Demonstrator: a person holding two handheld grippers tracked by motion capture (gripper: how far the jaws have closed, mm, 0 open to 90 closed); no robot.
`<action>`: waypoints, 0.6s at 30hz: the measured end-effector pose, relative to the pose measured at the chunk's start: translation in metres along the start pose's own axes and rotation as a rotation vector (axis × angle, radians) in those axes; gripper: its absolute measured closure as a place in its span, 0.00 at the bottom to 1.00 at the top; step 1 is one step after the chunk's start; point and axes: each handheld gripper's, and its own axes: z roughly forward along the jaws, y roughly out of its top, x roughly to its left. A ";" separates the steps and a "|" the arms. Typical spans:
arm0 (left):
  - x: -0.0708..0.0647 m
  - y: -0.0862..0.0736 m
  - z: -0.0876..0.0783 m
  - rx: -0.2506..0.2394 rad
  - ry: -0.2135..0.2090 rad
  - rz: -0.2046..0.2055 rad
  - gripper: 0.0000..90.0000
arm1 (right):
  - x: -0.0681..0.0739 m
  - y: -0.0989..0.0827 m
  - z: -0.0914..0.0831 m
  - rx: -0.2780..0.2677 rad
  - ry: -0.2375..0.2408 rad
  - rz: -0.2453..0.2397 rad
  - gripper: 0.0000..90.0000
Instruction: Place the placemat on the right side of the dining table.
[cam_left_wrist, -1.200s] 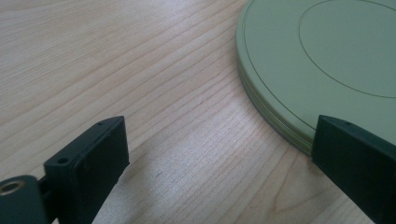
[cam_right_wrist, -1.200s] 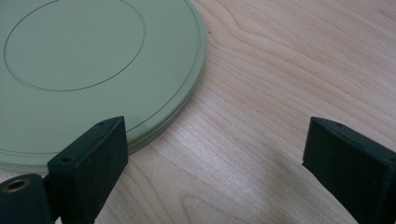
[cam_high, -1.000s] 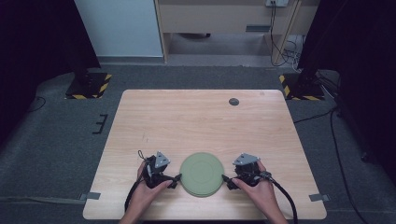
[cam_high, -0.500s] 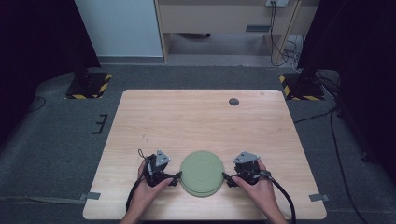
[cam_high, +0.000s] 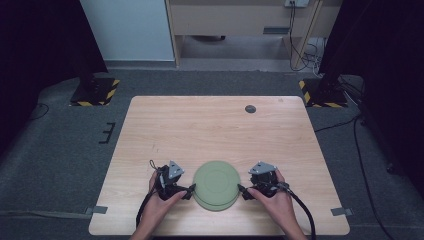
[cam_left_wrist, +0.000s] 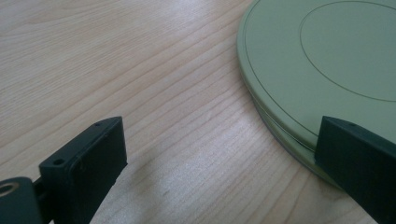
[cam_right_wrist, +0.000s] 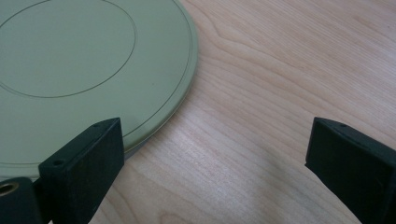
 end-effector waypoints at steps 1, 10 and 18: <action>0.000 0.000 0.000 0.000 0.001 -0.002 0.02 | 0.000 0.000 0.000 0.000 -0.003 0.007 0.05; -0.002 -0.001 -0.002 0.004 -0.011 -0.003 0.04 | 0.004 -0.001 -0.003 0.001 0.013 -0.012 0.08; -0.001 0.001 0.001 -0.005 0.017 -0.013 0.02 | -0.001 0.003 0.001 0.011 0.002 -0.003 0.03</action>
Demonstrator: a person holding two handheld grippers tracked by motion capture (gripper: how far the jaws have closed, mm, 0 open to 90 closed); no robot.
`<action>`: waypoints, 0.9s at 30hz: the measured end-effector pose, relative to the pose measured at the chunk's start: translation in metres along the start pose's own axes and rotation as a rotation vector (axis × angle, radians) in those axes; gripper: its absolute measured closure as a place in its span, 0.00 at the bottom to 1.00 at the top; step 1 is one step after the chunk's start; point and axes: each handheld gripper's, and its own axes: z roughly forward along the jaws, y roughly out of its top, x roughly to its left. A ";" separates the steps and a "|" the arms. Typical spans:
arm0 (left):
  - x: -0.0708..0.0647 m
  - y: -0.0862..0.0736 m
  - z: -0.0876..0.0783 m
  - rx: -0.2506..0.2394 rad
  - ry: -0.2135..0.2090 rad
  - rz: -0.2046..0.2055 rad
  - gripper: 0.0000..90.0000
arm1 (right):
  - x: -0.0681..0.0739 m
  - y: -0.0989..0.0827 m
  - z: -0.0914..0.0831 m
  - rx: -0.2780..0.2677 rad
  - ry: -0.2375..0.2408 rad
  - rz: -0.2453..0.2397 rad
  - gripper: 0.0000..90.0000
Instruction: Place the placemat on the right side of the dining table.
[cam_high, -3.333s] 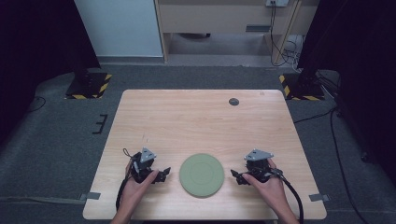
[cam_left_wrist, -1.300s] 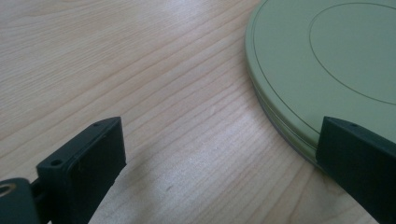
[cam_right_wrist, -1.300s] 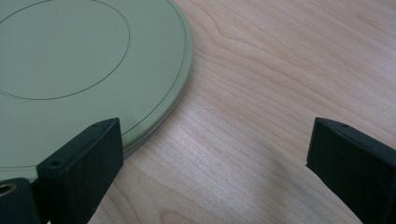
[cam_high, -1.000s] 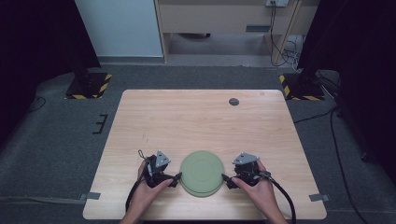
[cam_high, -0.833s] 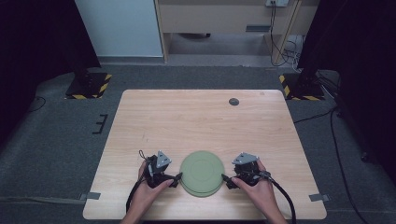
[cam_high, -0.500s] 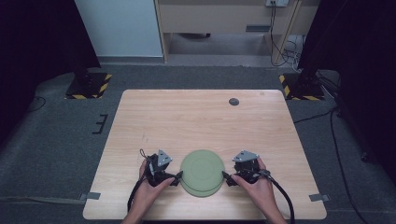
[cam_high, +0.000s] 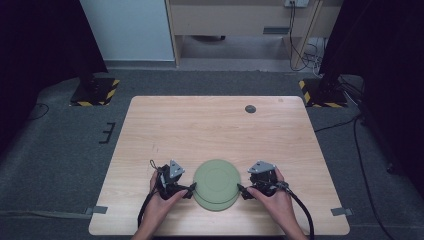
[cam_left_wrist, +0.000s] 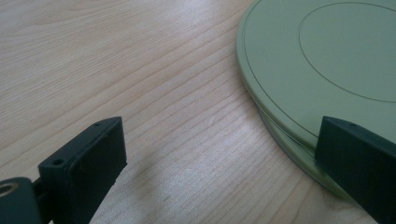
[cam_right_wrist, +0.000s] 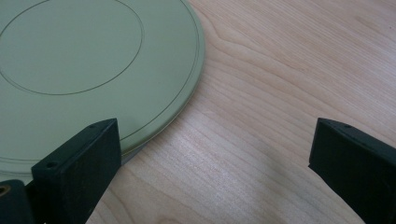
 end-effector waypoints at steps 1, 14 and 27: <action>0.000 0.000 0.000 0.000 -0.005 -0.003 0.02 | 0.000 0.000 0.000 0.000 -0.001 0.000 0.04; -0.003 0.000 0.001 -0.002 0.017 -0.010 0.02 | 0.003 0.001 -0.001 -0.010 -0.027 -0.016 0.04; -0.004 -0.005 -0.005 -0.003 -0.031 -0.021 0.03 | -0.005 0.012 -0.009 0.017 0.060 0.028 0.08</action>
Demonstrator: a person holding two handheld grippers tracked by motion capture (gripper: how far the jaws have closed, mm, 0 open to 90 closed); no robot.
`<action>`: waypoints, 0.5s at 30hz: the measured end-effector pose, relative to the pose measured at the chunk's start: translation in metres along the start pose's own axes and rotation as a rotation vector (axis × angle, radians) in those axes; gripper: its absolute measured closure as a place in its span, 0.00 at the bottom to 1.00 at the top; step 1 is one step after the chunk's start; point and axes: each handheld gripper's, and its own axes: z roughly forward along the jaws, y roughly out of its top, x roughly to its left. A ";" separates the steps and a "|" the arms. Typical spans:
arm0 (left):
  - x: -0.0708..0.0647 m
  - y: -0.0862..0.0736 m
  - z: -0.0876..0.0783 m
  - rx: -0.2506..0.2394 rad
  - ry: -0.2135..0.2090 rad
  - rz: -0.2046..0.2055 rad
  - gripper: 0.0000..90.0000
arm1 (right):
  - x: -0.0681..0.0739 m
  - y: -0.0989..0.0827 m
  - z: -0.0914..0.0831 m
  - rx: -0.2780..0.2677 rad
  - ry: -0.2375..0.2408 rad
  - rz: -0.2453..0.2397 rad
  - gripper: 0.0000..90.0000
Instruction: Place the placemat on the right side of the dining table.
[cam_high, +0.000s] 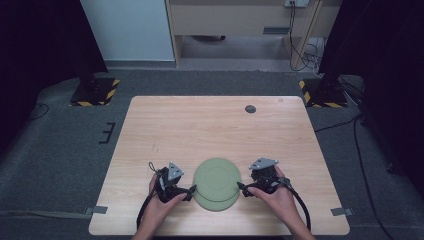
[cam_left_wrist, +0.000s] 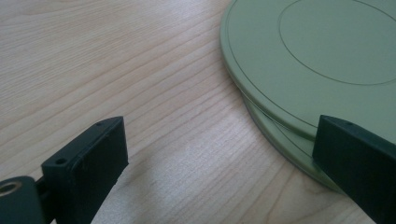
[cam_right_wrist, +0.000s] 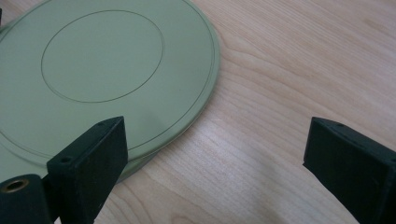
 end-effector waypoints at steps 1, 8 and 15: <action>-0.001 0.000 0.000 0.001 -0.002 0.002 0.03 | 0.000 0.003 0.000 0.011 0.004 -0.012 0.08; -0.005 0.002 0.005 0.001 -0.001 0.013 0.01 | -0.006 0.025 0.004 0.066 0.027 -0.052 0.11; -0.006 0.003 0.006 -0.003 0.004 0.014 0.01 | -0.008 0.044 0.016 0.108 0.067 -0.048 0.10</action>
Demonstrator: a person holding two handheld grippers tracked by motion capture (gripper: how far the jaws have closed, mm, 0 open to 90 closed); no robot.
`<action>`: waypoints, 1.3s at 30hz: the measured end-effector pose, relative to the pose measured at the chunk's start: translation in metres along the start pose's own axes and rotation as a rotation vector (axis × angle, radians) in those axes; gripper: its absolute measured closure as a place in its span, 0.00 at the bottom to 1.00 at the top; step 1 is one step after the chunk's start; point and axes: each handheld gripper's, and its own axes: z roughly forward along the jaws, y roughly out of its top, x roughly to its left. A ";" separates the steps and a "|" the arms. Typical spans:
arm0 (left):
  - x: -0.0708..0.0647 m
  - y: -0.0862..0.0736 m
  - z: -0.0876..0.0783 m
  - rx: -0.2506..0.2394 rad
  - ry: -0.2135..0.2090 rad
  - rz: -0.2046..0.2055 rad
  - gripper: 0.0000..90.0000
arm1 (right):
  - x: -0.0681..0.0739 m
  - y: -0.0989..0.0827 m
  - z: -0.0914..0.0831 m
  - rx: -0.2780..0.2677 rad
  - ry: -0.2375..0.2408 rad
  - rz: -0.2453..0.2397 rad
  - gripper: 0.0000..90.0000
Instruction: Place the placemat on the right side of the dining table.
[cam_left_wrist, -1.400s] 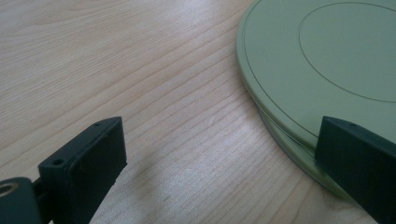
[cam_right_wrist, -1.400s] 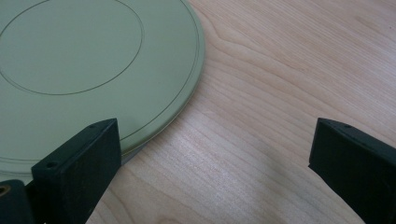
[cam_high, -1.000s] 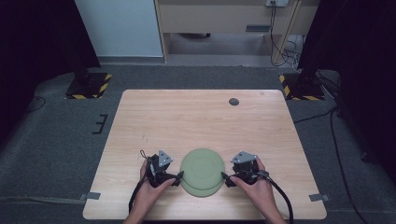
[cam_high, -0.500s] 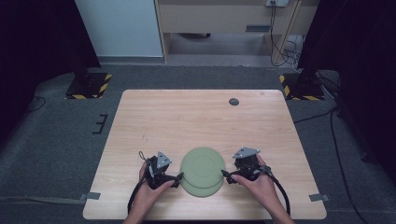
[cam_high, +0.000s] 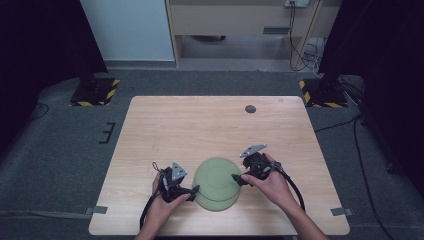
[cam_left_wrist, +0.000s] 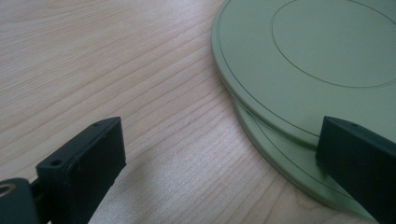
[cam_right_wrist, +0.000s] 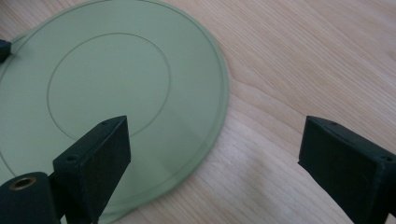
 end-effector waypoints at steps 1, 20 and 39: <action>0.000 0.000 0.000 0.000 -0.005 -0.002 0.02 | 0.000 0.005 0.003 0.009 0.014 -0.001 0.11; -0.003 -0.001 -0.001 -0.002 -0.008 0.011 0.02 | -0.010 0.010 0.030 0.008 0.133 0.082 0.19; -0.017 0.002 0.001 -0.002 -0.041 0.043 0.00 | -0.006 0.003 0.030 0.021 0.148 0.064 0.27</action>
